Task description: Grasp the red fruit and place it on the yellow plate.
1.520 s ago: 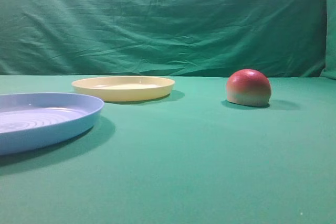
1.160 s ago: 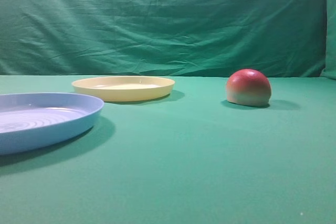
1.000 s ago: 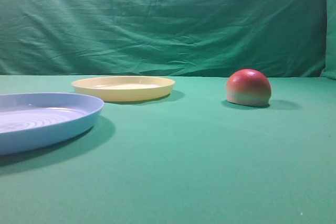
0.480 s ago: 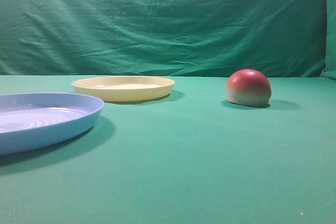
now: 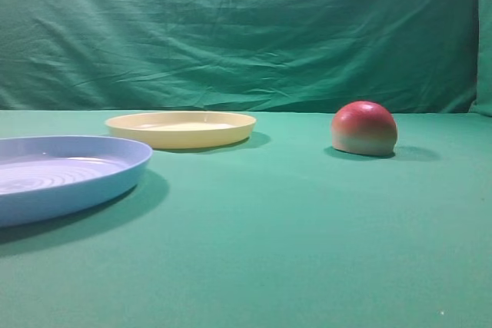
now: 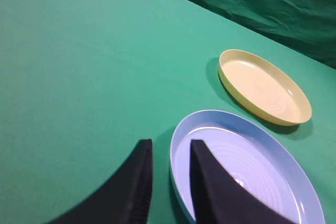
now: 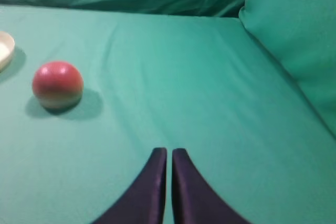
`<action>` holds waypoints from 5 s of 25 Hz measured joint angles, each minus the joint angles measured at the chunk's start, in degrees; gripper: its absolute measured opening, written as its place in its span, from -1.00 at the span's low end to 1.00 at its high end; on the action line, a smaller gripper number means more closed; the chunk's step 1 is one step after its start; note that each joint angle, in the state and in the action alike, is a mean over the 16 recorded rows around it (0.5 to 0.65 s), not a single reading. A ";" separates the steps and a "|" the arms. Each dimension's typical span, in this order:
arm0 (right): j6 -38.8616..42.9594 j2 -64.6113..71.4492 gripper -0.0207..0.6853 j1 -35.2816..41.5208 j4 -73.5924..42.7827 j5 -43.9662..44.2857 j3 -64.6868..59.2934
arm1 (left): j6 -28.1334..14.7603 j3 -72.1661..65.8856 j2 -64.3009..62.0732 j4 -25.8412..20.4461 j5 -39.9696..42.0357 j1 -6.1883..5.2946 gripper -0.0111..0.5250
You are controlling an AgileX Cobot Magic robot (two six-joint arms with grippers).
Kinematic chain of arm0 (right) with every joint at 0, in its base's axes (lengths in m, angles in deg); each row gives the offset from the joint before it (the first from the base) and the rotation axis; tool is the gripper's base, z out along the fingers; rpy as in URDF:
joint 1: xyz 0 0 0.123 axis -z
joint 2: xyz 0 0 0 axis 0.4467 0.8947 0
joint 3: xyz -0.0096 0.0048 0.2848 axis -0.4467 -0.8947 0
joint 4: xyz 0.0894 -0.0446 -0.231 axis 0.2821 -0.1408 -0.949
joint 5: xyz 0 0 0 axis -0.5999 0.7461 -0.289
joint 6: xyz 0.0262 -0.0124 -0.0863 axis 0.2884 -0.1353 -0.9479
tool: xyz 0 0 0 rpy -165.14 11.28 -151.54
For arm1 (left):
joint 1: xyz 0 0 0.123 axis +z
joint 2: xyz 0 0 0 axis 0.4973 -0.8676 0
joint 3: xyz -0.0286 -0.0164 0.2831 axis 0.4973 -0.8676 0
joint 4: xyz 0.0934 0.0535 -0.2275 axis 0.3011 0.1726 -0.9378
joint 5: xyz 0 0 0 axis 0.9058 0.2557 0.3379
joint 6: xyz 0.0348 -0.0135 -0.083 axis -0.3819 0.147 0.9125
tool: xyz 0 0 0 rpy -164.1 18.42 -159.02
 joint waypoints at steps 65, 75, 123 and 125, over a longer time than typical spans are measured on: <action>-32.63 106.66 0.17 -17.02 13.64 17.10 64.01 | 0.00 0.00 0.00 0.00 0.00 0.00 -0.37; -33.95 109.05 -0.22 -21.81 18.06 20.06 76.98 | 0.00 0.00 0.00 0.00 0.00 0.00 -0.37; -10.25 85.34 -0.94 -28.92 -3.69 54.51 98.74 | 0.00 0.00 0.00 0.00 0.00 0.00 -0.37; -9.40 80.17 -0.94 -28.92 -3.46 52.57 93.51 | 0.00 0.00 0.00 0.00 0.00 0.00 -0.37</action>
